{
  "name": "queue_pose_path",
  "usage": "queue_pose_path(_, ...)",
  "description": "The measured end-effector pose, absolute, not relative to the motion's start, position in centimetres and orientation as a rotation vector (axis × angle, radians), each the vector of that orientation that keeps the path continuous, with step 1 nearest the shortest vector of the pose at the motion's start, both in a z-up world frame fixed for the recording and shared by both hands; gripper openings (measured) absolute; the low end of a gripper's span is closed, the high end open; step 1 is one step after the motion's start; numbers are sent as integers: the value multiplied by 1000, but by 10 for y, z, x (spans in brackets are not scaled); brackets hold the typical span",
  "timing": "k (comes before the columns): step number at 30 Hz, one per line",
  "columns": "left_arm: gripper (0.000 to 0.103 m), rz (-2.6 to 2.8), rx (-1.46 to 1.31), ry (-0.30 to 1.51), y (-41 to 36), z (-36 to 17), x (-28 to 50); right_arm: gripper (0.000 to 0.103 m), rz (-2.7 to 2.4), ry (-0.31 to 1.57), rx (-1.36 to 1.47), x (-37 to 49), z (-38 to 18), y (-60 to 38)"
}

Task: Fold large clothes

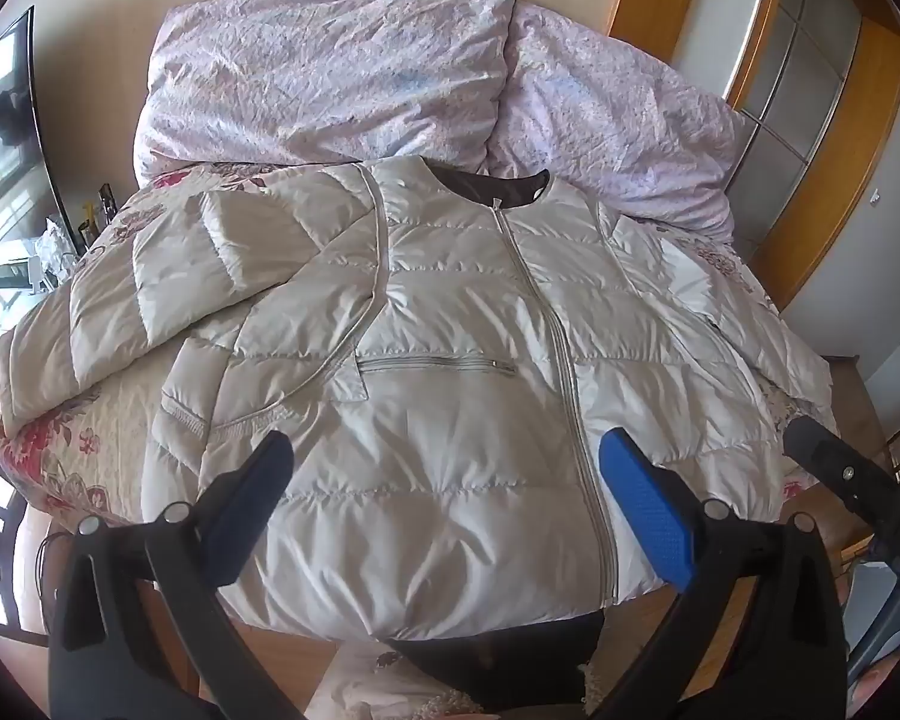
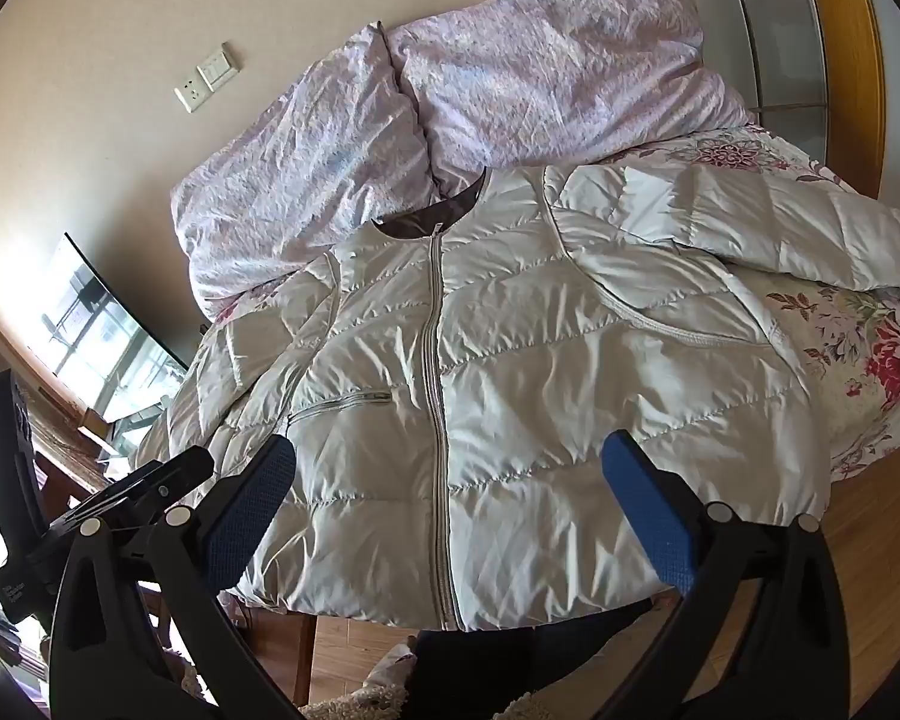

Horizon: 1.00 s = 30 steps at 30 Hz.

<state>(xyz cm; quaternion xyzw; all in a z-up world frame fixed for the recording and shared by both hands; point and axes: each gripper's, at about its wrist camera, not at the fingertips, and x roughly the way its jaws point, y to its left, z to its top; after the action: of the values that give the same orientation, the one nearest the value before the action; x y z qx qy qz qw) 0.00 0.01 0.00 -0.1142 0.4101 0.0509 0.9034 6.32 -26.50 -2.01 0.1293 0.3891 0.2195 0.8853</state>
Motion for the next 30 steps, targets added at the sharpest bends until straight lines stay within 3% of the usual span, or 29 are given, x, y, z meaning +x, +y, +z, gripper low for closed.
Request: queue_pose_path(30, 101, 107, -230, 843, 0, 0, 0, 102, 456, 809, 268, 64, -20, -264)
